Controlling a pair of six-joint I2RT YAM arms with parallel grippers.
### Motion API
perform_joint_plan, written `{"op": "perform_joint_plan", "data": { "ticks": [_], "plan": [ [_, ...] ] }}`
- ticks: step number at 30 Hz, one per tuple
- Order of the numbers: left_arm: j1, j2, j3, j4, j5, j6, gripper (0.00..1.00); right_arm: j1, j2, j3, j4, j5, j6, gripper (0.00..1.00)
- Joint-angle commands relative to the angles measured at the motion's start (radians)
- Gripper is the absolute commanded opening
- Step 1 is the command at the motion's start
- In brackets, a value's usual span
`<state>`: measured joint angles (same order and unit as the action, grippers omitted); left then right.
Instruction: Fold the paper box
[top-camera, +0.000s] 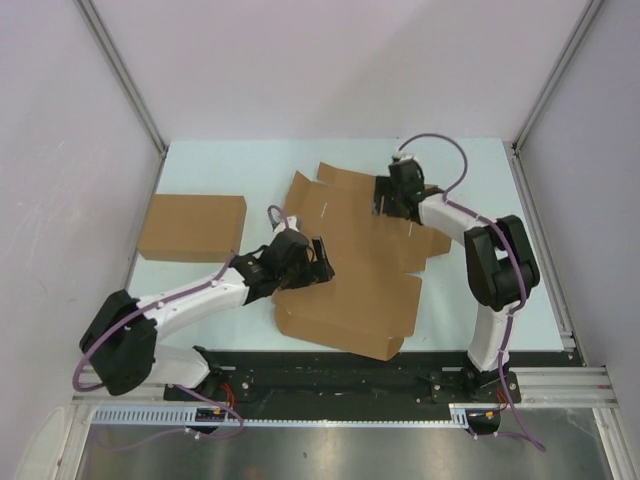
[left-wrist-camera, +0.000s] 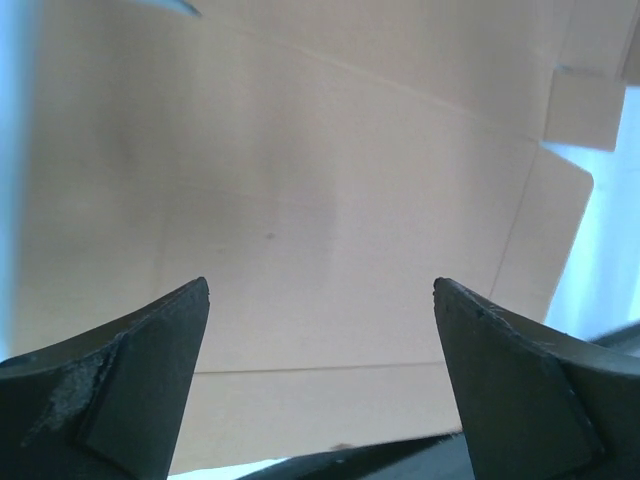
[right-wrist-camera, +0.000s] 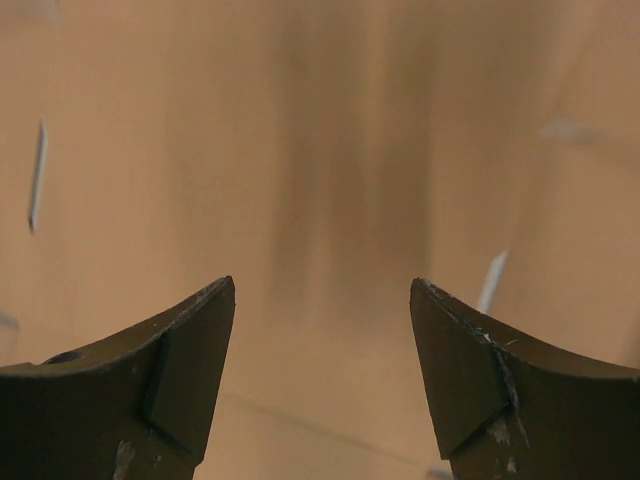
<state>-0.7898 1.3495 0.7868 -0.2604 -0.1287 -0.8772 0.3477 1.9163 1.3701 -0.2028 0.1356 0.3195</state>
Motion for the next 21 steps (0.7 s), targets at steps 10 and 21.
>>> {"op": "perform_joint_plan", "data": {
  "ticks": [10,21],
  "plan": [
    [0.328,-0.006,0.196,0.317,0.121,0.131,0.91,0.060,-0.131,-0.292,0.129,-0.007,0.130,0.40],
    [0.397,0.567,0.856,0.122,0.209,0.267,0.85,0.105,-0.129,-0.426,0.123,-0.021,0.154,0.40]
  ]
}}
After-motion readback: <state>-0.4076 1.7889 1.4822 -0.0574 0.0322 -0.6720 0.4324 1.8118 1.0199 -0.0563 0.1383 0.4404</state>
